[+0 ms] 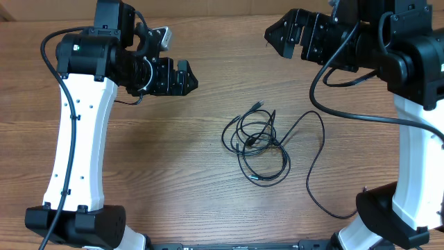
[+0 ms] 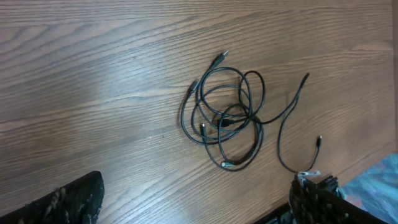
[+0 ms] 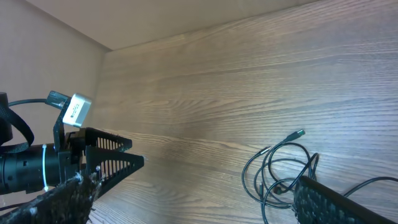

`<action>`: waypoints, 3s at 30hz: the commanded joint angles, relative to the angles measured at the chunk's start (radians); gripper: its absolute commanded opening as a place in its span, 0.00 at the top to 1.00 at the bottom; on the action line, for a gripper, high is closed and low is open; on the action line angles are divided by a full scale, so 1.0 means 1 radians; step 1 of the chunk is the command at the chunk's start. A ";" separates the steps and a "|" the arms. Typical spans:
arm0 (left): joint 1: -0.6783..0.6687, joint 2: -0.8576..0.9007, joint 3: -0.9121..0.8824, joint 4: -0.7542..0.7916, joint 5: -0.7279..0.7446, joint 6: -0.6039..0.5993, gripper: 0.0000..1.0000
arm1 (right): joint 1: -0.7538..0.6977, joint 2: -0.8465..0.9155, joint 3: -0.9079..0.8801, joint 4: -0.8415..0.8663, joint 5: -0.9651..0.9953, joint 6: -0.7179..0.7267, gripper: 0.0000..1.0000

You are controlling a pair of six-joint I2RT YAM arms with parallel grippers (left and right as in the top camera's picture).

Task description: Untangle cables

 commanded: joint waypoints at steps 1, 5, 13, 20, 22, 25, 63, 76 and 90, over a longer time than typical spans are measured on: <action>-0.006 0.002 0.001 0.005 -0.026 0.016 0.05 | -0.008 -0.010 0.003 -0.001 -0.006 0.001 0.00; -0.006 0.002 0.001 0.005 -0.026 0.016 0.05 | -0.008 -0.010 0.003 -0.001 -0.006 0.001 0.00; -0.006 0.002 0.001 0.005 -0.026 0.016 0.03 | -0.008 -0.010 0.003 -0.001 -0.006 0.001 0.00; -0.006 0.002 0.001 0.004 -0.027 0.016 0.01 | -0.008 -0.010 0.003 -0.001 -0.006 0.001 0.00; -0.006 0.002 0.001 0.002 -0.028 0.016 0.01 | -0.008 -0.010 0.003 -0.001 -0.006 0.001 0.00; -0.006 0.002 0.001 0.002 -0.030 0.016 0.00 | -0.008 -0.010 0.003 -0.001 -0.006 0.001 0.00; -0.006 0.002 0.001 0.008 -0.030 0.016 0.00 | -0.008 -0.010 0.003 -0.001 -0.006 0.001 0.00; -0.006 0.002 0.001 0.008 -0.030 0.016 0.00 | -0.008 -0.010 0.003 -0.001 -0.006 0.001 0.00; -0.006 0.002 0.001 0.010 -0.030 0.016 0.00 | -0.008 -0.010 0.003 -0.001 -0.006 0.001 0.00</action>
